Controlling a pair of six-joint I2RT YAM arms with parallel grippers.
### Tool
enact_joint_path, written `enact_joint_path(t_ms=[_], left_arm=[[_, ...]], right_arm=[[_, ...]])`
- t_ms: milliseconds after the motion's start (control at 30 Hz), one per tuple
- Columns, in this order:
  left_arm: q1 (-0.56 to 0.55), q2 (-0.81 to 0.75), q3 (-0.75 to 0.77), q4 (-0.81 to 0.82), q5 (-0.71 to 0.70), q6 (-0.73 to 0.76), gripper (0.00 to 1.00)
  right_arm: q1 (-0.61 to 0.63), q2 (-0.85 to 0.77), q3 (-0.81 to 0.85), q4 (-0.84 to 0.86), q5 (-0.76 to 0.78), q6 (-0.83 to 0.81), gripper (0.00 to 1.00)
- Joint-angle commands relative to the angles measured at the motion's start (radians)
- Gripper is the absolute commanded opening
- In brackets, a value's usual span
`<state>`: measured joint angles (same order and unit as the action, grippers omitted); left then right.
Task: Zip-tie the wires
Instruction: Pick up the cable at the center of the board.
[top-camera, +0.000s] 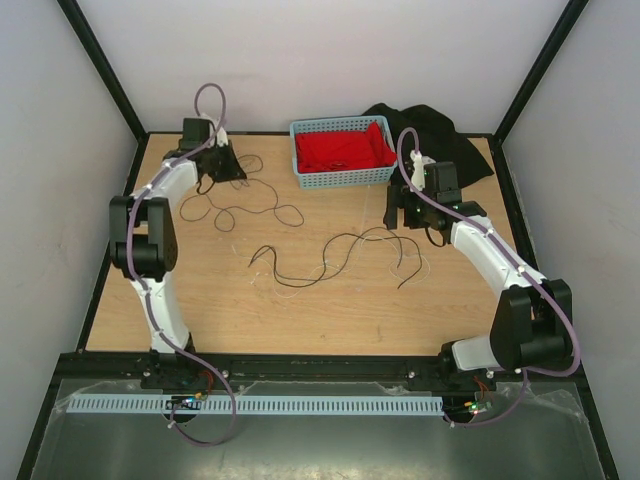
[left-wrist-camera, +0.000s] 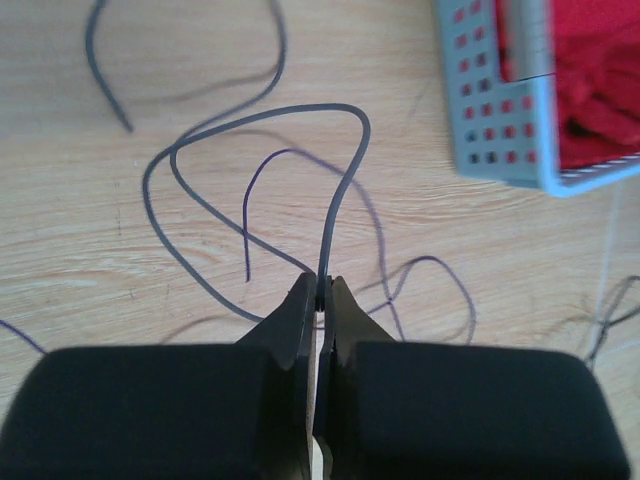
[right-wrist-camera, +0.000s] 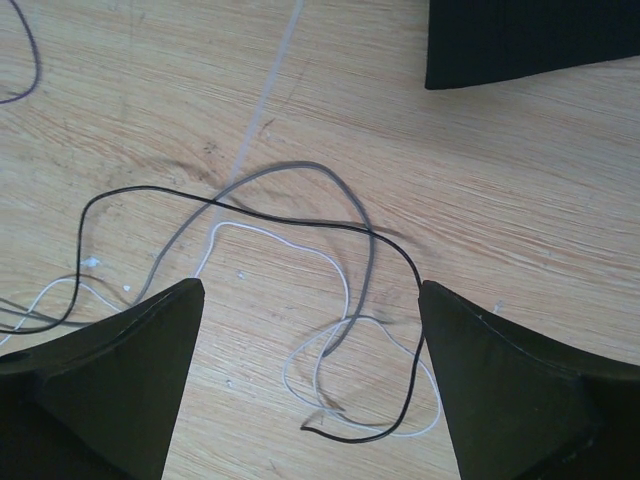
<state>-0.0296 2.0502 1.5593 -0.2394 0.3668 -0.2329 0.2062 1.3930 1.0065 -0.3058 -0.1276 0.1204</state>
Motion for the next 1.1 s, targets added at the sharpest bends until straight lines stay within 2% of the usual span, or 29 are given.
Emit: enact_joint_path(t_ms=[0, 200, 333, 400, 467, 567, 700, 833, 1067], left_arm=[[-0.001, -0.19, 0.063, 0.019, 0.06, 0.06, 0.0], [-0.018, -0.371, 0.065, 0.037, 0.181, 0.073, 0.0], [-0.028, -0.482, 0.065, 0.083, 0.264, 0.034, 0.0], [-0.034, -0.529, 0.064, 0.105, 0.28, 0.006, 0.0], [-0.038, -0.575, 0.057, 0.131, 0.286, -0.033, 0.0], [-0.048, -0.641, 0.024, 0.181, 0.298, -0.096, 0.0], [-0.092, -0.73, -0.047, 0.224, 0.271, -0.128, 0.0], [-0.143, -0.79, -0.102, 0.248, 0.271, -0.148, 0.0], [-0.23, -0.871, -0.185, 0.304, 0.262, -0.184, 0.0]], right_arm=[[0.0, -0.034, -0.001, 0.053, -0.079, 0.028, 1.0], [0.002, -0.086, -0.013, 0.232, -0.257, 0.11, 0.99], [0.008, -0.127, -0.058, 0.517, -0.416, 0.265, 0.99], [0.022, -0.133, -0.067, 0.65, -0.445, 0.364, 0.99], [0.046, -0.131, -0.046, 0.711, -0.441, 0.393, 0.99], [0.071, -0.115, 0.0, 0.715, -0.418, 0.488, 0.99], [0.088, -0.117, -0.023, 0.744, -0.415, 0.764, 0.99], [0.122, -0.188, -0.162, 0.947, -0.336, 1.014, 0.99], [0.148, -0.216, -0.177, 0.931, -0.29, 1.077, 0.99]])
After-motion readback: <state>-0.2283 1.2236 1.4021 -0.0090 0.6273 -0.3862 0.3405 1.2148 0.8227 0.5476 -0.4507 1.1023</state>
